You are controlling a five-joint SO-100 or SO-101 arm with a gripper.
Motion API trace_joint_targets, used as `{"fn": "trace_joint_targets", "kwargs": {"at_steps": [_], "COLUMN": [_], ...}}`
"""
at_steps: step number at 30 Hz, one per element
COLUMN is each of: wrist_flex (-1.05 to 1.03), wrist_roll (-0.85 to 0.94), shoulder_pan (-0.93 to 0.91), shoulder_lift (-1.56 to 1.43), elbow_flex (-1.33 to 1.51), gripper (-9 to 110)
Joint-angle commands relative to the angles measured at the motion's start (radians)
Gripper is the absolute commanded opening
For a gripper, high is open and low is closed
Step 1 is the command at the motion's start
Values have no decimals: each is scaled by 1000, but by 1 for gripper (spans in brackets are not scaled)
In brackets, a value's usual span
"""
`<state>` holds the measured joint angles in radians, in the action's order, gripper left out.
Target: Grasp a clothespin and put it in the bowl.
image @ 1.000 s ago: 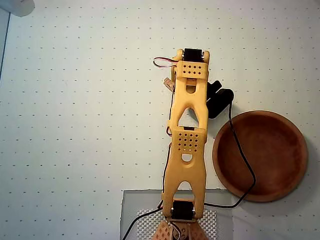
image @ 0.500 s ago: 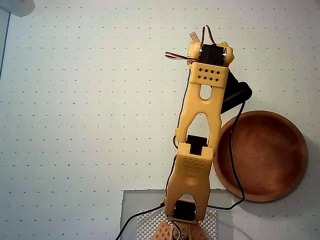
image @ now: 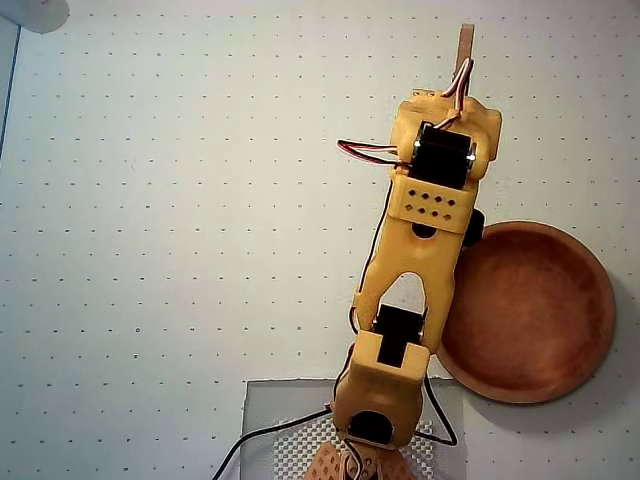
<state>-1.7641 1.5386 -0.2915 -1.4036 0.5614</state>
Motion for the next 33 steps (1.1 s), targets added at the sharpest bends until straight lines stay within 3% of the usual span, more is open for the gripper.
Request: {"fn": "trace_joint_targets", "kwargs": {"at_steps": [1, 14, 33], "wrist_flex": [-28, -28, -26], "wrist_roll": [-106, -132, -120], "shoulder_pan": [-54, -262, -411], "shoulder_lift": [-87, -86, -69], "elbow_flex": [64, 512, 586], "gripper": [-3, -3, -3]}}
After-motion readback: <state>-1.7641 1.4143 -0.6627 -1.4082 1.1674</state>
